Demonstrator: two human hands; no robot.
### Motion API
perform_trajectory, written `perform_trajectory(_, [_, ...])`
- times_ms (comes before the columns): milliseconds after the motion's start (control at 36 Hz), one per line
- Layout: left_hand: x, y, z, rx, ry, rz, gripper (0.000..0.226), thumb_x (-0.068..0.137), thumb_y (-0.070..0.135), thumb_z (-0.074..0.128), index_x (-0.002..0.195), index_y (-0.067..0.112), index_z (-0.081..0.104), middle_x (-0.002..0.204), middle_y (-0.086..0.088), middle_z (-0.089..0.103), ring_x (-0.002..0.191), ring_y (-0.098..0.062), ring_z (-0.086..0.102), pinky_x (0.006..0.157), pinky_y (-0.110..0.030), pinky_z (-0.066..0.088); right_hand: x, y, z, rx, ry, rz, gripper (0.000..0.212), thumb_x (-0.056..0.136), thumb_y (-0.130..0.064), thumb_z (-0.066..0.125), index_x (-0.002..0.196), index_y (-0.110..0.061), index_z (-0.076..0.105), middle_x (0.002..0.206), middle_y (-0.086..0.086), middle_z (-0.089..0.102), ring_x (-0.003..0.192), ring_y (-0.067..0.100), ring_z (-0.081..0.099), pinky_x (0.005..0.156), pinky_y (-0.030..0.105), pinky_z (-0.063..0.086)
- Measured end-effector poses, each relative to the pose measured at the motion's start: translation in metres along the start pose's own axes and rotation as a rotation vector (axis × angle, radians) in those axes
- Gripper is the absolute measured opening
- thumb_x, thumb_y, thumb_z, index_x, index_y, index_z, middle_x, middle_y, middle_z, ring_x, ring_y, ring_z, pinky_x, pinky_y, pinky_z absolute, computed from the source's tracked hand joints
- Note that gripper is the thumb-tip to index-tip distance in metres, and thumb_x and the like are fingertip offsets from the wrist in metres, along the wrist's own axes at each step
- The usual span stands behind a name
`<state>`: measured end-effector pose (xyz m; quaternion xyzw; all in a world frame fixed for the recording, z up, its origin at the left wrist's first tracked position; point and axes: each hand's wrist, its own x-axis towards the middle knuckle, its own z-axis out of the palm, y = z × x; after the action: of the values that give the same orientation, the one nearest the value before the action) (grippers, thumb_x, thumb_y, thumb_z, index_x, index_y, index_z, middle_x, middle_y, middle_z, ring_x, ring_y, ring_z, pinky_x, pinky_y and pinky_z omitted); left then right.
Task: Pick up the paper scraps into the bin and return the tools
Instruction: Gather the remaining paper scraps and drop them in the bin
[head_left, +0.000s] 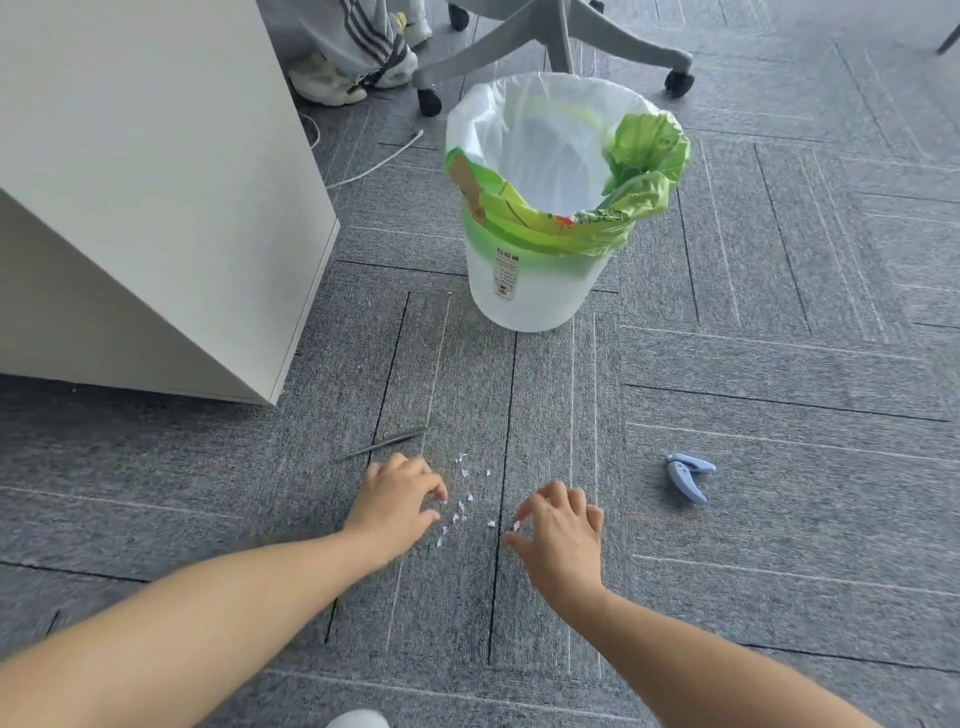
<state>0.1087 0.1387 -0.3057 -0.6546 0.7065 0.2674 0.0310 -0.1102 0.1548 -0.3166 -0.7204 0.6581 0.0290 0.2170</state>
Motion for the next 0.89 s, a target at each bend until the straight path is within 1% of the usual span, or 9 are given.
perform_trajectory(83, [-0.001,0.0,0.001,0.028,-0.02,0.018,0.022,0.087,0.044,0.061,0.109,0.043,0.058,0.117,0.021,0.051,0.12,-0.008,0.037,0.111,-0.037,0.022,0.001,0.0,0.001,-0.017,-0.004,0.003,0.032,0.081,-0.059,0.061,0.106,-0.038,0.06,0.109,-0.015,0.043,0.105,0.01,0.035,0.098,0.032,0.029])
perform_trajectory(222, [-0.003,-0.002,0.004,0.056,-0.037,0.042,0.024,0.087,0.044,0.06,0.111,0.043,0.057,0.113,0.023,0.048,0.117,-0.007,0.038,0.11,-0.036,0.022,0.003,-0.001,0.003,-0.016,-0.007,0.026,0.033,0.081,-0.06,0.061,0.104,-0.038,0.059,0.106,-0.016,0.041,0.102,0.009,0.033,0.097,0.03,0.029])
perform_trajectory(306, [-0.004,-0.004,0.005,0.038,-0.033,0.029,0.023,0.087,0.043,0.06,0.11,0.043,0.057,0.114,0.023,0.048,0.118,-0.007,0.037,0.112,-0.036,0.021,0.003,-0.001,0.004,-0.022,0.001,0.035,0.032,0.08,-0.061,0.061,0.103,-0.038,0.059,0.104,-0.016,0.041,0.1,0.008,0.033,0.096,0.029,0.029])
perform_trajectory(417, [-0.004,-0.003,0.003,-0.004,-0.005,-0.014,0.025,0.086,0.043,0.063,0.11,0.041,0.058,0.116,0.02,0.051,0.119,-0.008,0.038,0.11,-0.035,0.022,0.004,0.0,0.006,-0.026,-0.007,0.05,0.03,0.081,-0.06,0.06,0.101,-0.038,0.059,0.105,-0.016,0.041,0.101,0.008,0.033,0.095,0.029,0.027])
perform_trajectory(528, [-0.002,-0.002,0.003,-0.01,-0.011,-0.047,0.027,0.084,0.047,0.064,0.11,0.042,0.058,0.114,0.021,0.051,0.118,-0.008,0.038,0.109,-0.034,0.025,0.004,-0.001,0.006,-0.015,0.002,0.058,0.022,0.085,-0.055,0.058,0.098,-0.038,0.061,0.103,-0.018,0.042,0.1,0.008,0.033,0.09,0.028,0.025])
perform_trajectory(639, [-0.001,-0.003,0.008,-0.02,-0.012,-0.075,0.029,0.082,0.048,0.065,0.109,0.043,0.057,0.113,0.022,0.052,0.115,-0.007,0.04,0.107,-0.034,0.028,0.005,0.001,0.005,-0.028,0.009,0.03,0.018,0.089,-0.052,0.055,0.097,-0.037,0.063,0.104,-0.019,0.043,0.1,0.008,0.034,0.09,0.028,0.025])
perform_trajectory(750, [0.004,-0.003,0.009,-0.058,0.016,-0.106,0.028,0.082,0.046,0.066,0.109,0.043,0.057,0.114,0.022,0.053,0.115,-0.008,0.042,0.106,-0.034,0.029,0.007,0.003,0.005,-0.029,-0.003,0.003,0.021,0.088,-0.054,0.056,0.096,-0.038,0.065,0.104,-0.02,0.045,0.101,0.007,0.035,0.091,0.029,0.025])
perform_trajectory(889, [0.01,0.0,0.007,-0.009,0.017,-0.072,0.023,0.085,0.044,0.063,0.107,0.041,0.059,0.112,0.021,0.053,0.115,-0.009,0.041,0.104,-0.035,0.029,0.007,0.001,0.005,-0.011,-0.022,-0.021,0.019,0.087,-0.053,0.057,0.096,-0.039,0.065,0.105,-0.021,0.044,0.102,0.006,0.033,0.091,0.028,0.023])
